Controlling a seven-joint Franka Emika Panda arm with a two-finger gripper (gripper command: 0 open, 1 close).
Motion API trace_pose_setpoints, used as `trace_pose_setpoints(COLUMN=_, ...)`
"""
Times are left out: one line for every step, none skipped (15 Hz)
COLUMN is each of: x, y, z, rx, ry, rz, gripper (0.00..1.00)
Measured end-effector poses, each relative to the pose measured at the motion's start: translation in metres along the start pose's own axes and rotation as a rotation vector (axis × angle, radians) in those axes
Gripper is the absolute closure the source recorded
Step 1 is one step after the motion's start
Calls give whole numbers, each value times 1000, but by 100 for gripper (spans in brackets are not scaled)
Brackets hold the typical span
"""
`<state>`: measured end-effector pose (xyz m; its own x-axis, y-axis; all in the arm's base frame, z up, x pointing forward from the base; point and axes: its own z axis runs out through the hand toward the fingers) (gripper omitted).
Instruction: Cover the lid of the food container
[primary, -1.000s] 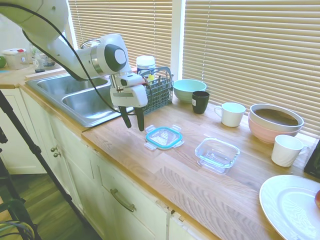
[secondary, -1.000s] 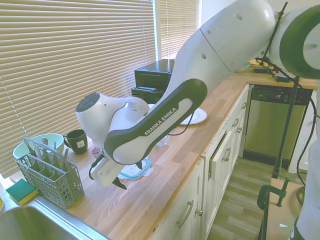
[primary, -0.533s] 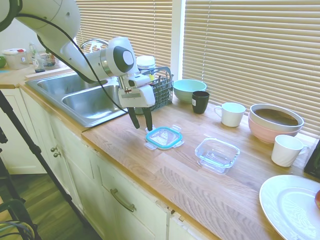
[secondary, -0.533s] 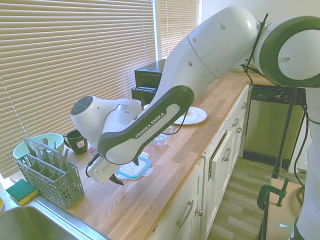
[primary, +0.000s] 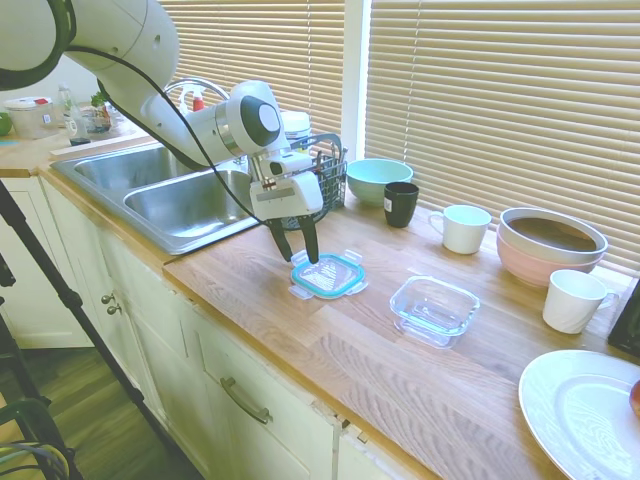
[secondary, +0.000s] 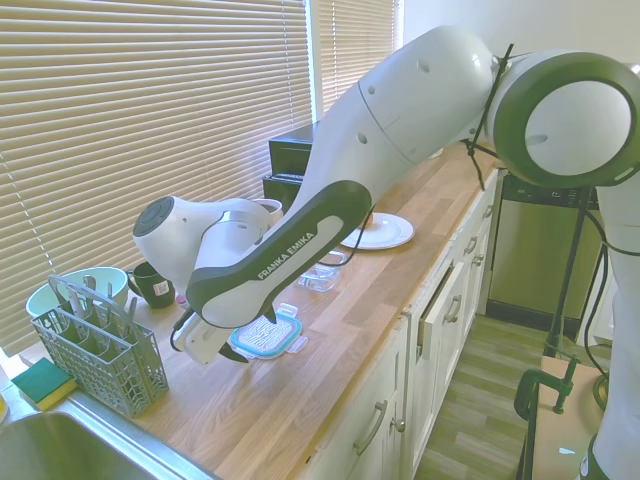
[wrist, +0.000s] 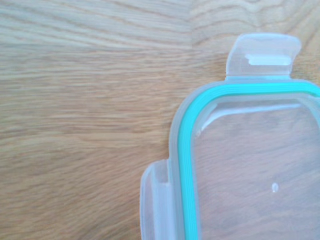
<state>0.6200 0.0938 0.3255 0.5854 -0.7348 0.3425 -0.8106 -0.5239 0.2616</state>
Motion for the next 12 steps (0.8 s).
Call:
trace_pose_setpoints(x=1, y=-1, z=3, rx=-5, ry=2, rz=0, gripper=0)
trace_pose_setpoints(x=2, y=-3, z=4, rx=-9, ry=5, rz=-1, gripper=0)
trace_pose_setpoints(x=2, y=-4, z=6, rx=-14, ry=10, rz=-2, gripper=0)
trace_pose_setpoints(x=2, y=-6, z=7, rx=-19, ry=15, rz=-4, gripper=0)
trace_pose_setpoints(x=1, y=-7, z=6, rx=-23, ry=21, rz=-6, gripper=0)
trace_pose_setpoints(x=0, y=-8, z=6, rx=-26, ry=30, rz=-9, gripper=0)
trace_pose_setpoints(x=0, y=-9, z=7, rx=-29, ry=38, rz=-11, gripper=0)
trace_pose_setpoints(x=1, y=-10, z=7, rx=-32, ry=44, rz=-14, gripper=0)
trace_pose_setpoints(x=1, y=-10, z=8, rx=-34, ry=50, rz=-16, gripper=0)
trace_pose_setpoints(x=3, y=-11, z=8, rx=-36, ry=54, rz=-16, gripper=0)
trace_pose_setpoints(x=4, y=-11, z=8, rx=-38, ry=56, rz=-15, gripper=0)
trace_pose_setpoints(x=4, y=-12, z=9, rx=-40, ry=59, rz=-16, gripper=100)
